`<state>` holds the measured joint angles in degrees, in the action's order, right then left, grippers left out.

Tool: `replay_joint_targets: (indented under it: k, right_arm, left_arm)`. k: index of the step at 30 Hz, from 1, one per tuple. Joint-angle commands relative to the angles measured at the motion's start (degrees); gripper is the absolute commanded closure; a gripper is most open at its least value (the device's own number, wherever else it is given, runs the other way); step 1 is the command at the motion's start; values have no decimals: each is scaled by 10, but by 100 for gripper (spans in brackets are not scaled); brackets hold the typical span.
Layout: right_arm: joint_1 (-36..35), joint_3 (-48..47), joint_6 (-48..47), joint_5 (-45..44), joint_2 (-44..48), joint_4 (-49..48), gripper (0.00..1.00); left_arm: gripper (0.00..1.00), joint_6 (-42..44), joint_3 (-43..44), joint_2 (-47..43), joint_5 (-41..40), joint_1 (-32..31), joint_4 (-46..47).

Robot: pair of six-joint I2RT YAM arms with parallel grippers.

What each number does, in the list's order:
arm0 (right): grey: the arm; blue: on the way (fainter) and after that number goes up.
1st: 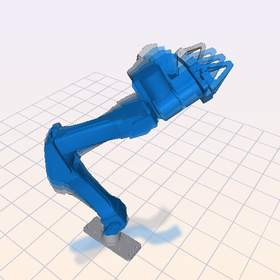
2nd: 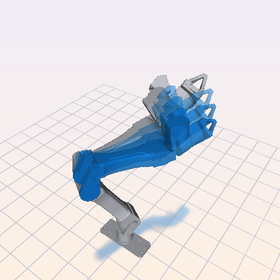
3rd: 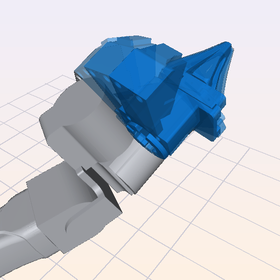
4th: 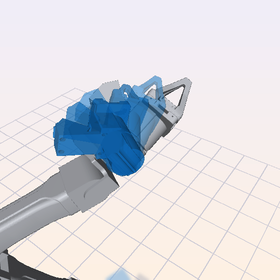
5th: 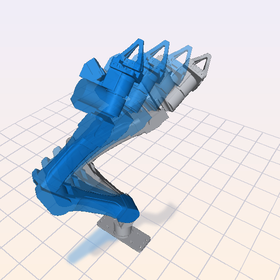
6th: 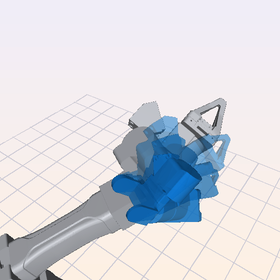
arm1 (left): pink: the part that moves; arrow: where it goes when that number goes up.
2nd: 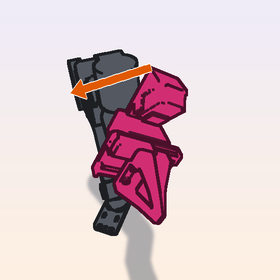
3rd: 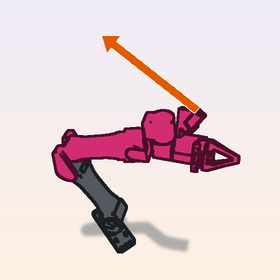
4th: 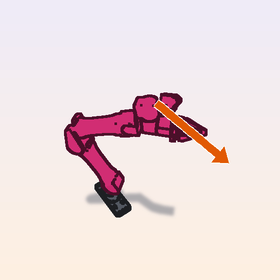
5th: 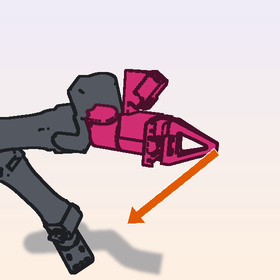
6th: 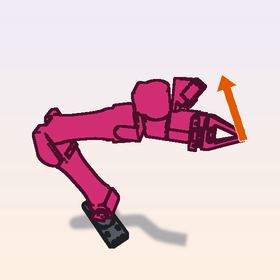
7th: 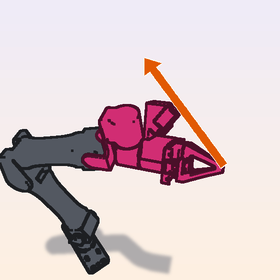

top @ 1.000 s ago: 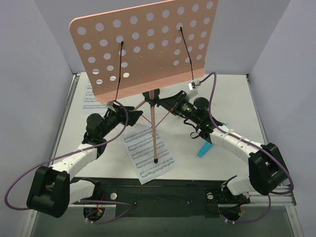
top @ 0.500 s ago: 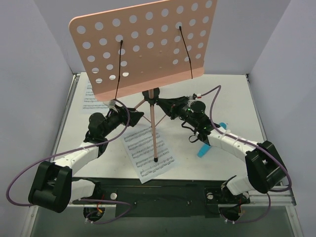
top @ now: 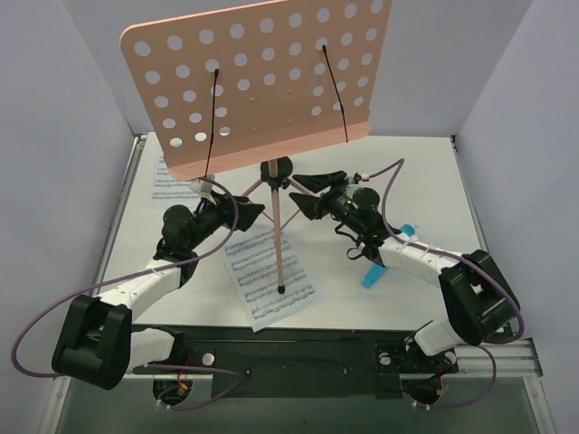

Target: Set up the instrument practice props

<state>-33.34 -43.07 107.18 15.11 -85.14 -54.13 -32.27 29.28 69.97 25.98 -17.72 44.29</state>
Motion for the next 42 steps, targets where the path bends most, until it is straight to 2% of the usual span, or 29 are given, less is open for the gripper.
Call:
replay_joint_targets:
  k: [1,6,7,8,9,10,11,12,13,14,15,17,20,25,28,35,42]
  right_arm:
    - [74,44,-205,119,12,-52,48]
    - [145,46,-380,272,10,-50,44]
    - [149,34,-454,295,13,-38,44]
    - [148,28,-490,314,23,-22,44]
    - [141,16,-586,315,33,39,44]
    - [132,9,-651,302,60,108,45]
    - [116,-1,-760,279,75,152,45]
    - [97,-5,-835,219,106,213,44]
    - [60,-6,-971,193,117,237,43]
    - [36,-4,-1056,131,138,275,41]
    - [-2,-2,-1188,103,143,286,40]
    - [-22,19,-1291,48,162,279,39]
    - [-20,72,-1352,54,196,166,41]
    - [-22,62,-1434,62,183,120,44]
    - [-21,58,-1463,72,165,37,45]
    - [-22,11,-1510,112,125,15,48]
    - [-23,-19,-1495,155,114,26,49]
  left_arm:
    - [17,8,31,-5,12,-3,13]
    - [17,7,28,-9,14,-3,14]
    - [17,7,27,-9,14,-3,15]
    - [18,7,27,-10,14,-3,15]
    - [17,7,26,-12,15,-3,15]
    - [17,7,26,-12,15,-3,15]
    - [17,7,25,-14,15,-3,14]
    - [17,7,25,-14,14,-3,14]
    - [17,7,25,-15,15,-3,13]
    - [17,7,25,-16,14,-3,13]
    - [17,8,24,-17,16,-3,12]
    - [17,12,26,-19,22,-3,3]
    - [16,17,21,-20,16,-3,3]
    - [16,8,18,-10,22,-3,22]
    - [16,6,19,-5,22,-3,27]
    - [16,6,21,-1,24,-3,31]
    - [16,5,22,6,25,-2,35]
